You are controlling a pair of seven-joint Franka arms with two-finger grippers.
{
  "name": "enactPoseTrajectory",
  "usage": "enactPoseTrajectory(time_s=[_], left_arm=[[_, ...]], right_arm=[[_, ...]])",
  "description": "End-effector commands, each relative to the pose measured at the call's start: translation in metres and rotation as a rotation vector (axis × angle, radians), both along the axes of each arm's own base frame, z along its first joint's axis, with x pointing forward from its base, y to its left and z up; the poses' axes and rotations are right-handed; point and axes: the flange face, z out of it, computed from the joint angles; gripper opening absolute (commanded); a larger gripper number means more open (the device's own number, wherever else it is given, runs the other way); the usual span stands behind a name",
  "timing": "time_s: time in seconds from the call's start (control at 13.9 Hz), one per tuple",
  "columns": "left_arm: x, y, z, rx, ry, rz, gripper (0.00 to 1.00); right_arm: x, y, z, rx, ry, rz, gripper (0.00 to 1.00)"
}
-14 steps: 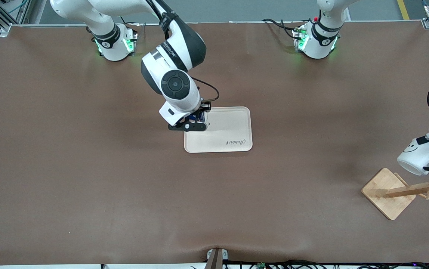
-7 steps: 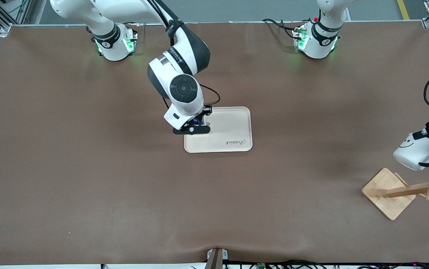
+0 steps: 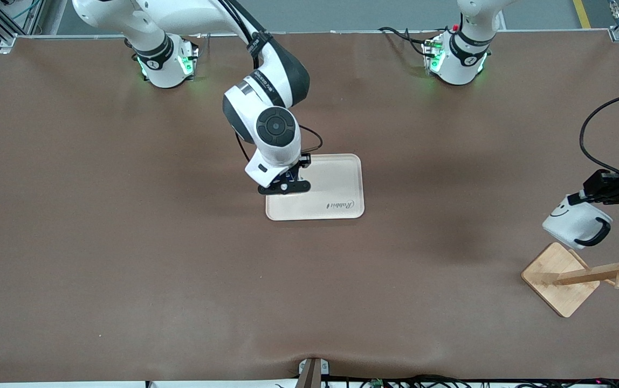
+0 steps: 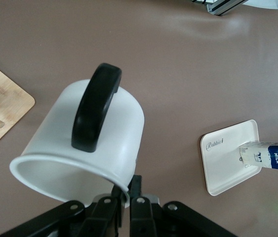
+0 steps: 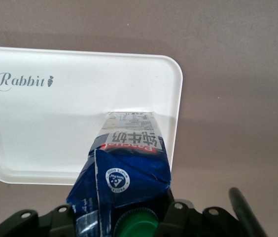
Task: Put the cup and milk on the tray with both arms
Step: 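Lower the carton onto the tray while the left gripper grasps the mug, then release the carton on the tray while the left gripper lifts the mug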
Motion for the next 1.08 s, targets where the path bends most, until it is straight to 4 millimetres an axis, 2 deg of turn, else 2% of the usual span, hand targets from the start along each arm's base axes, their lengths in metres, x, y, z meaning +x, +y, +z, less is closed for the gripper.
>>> enactPoseTrajectory(time_s=[0.0, 0.14, 0.36, 0.58, 0.72, 0.86, 0.94, 1.01], left_arm=[[0.006, -0.033, 0.017, 0.063, -0.002, -0.011, 0.00], [0.010, -0.063, 0.020, 0.077, 0.019, 0.024, 0.00], [0.015, -0.128, 0.010, 0.063, 0.103, 0.081, 0.00], [0.021, -0.178, -0.020, 0.050, 0.194, 0.127, 0.00], [0.019, -0.213, -0.036, 0.054, 0.264, 0.181, 0.00], [0.014, -0.252, -0.043, 0.095, 0.308, 0.261, 0.00], [0.010, -0.273, -0.052, 0.126, 0.338, 0.292, 0.00], [0.004, -0.296, -0.056, 0.148, 0.359, 0.314, 0.00]], right_arm=[[0.003, 0.003, 0.001, -0.003, -0.016, 0.007, 1.00], [0.004, 0.003, 0.009, 0.004, -0.020, 0.002, 1.00], [0.000, -0.003, 0.031, 0.000, 0.004, -0.002, 1.00], [0.002, -0.006, 0.047, 0.015, -0.011, -0.016, 1.00], [0.009, -0.006, 0.069, 0.071, -0.015, -0.071, 1.00], [0.037, -0.026, 0.104, 0.129, -0.056, -0.129, 1.00], [0.047, -0.039, 0.115, 0.143, -0.066, -0.150, 1.00], [0.053, -0.055, 0.116, 0.124, -0.038, -0.168, 1.00]])
